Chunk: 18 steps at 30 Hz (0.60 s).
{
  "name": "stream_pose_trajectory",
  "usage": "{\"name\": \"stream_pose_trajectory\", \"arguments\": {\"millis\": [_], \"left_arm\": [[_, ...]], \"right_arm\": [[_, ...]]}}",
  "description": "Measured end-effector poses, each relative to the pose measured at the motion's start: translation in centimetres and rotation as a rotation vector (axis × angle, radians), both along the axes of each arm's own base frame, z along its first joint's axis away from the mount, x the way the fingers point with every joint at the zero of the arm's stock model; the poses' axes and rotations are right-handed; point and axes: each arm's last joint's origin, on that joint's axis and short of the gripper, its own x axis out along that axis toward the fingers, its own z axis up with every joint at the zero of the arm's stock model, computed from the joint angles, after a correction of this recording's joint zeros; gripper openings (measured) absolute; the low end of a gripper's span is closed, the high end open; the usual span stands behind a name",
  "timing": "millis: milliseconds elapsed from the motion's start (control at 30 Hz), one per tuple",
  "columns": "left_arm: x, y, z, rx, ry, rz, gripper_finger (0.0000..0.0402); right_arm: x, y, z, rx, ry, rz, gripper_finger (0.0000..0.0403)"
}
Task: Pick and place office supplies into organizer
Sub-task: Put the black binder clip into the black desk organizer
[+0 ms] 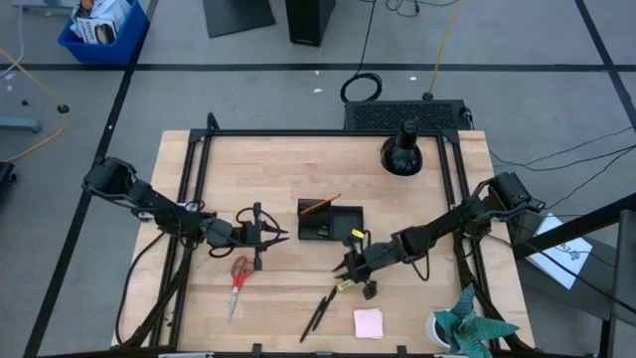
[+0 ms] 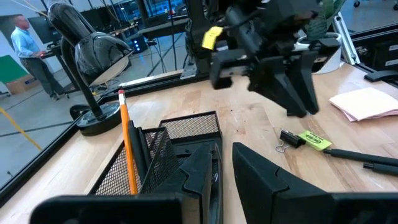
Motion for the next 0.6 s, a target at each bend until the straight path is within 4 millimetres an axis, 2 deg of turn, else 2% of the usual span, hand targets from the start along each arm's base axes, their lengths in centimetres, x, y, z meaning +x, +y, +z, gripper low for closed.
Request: {"name": "stream_pose_trajectory", "arguments": {"millis": [333, 467, 600], "left_arm": [[0.0, 0.0, 0.0, 0.024, 0.002, -0.003, 0.0072], [0.0, 0.0, 0.0, 0.022, 0.002, -0.003, 0.0072], [0.0, 0.0, 0.0, 0.015, 0.002, -0.002, 0.0072]], "right_arm": [[-1.0, 1.9, -0.3, 0.051, 0.058, 0.032, 0.0138], [-1.2, 1.6, -0.7, 0.041, 0.103, 0.003, 0.0154], [-0.9, 0.4, -1.0, 0.045, 0.144, -0.075, 0.0161]]}}
